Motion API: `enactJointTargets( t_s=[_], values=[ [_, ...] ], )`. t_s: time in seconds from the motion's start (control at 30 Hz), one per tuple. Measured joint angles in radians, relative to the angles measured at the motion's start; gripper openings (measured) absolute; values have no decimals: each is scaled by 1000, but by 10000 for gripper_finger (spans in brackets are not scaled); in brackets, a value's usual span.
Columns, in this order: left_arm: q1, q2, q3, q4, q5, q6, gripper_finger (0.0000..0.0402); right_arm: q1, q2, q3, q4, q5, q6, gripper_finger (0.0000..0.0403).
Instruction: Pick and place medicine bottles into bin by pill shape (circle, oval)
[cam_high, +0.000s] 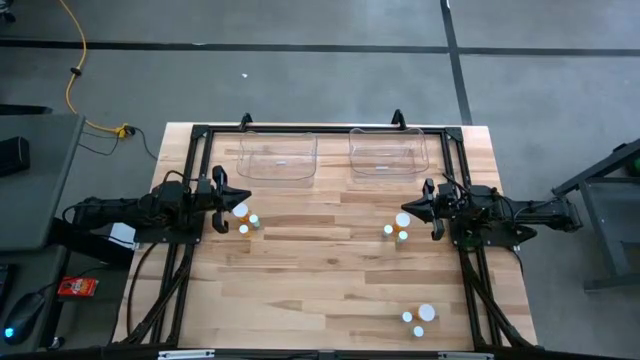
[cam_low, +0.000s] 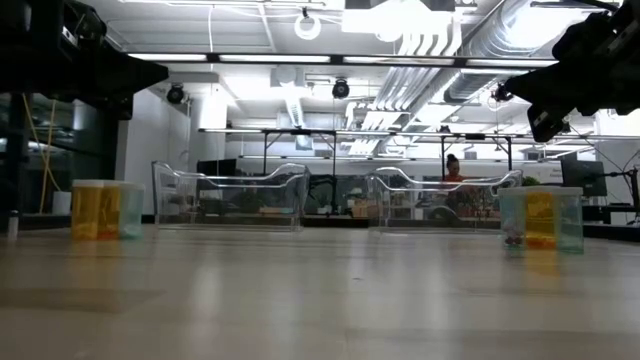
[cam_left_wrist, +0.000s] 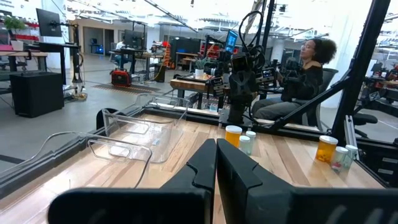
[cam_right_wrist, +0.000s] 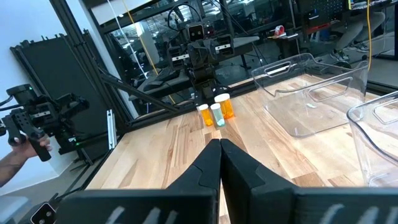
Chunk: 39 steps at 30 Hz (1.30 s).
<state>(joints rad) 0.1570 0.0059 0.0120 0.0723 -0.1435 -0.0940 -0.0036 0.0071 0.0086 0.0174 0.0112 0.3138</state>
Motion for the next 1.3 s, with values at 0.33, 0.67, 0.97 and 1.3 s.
enactJointTargets(
  t_s=[0.33, 0.67, 0.97, 1.3],
  values=[
    [0, 0, 0, 69, -30, -97, 3, 0, 0, 0, 0, 0, 0, 0],
    [-4, 88, 95, 179, 46, -141, 96, 0, 0, 0, 0, 0, 0, 0],
    [-51, 400, 482, -212, 56, -39, 279, 0, 0, 0, 0, 0, 0, 0],
    [-163, 716, 786, -847, 56, -145, 332, 0, 0, 0, 0, 0, 0, 0]
  ],
)
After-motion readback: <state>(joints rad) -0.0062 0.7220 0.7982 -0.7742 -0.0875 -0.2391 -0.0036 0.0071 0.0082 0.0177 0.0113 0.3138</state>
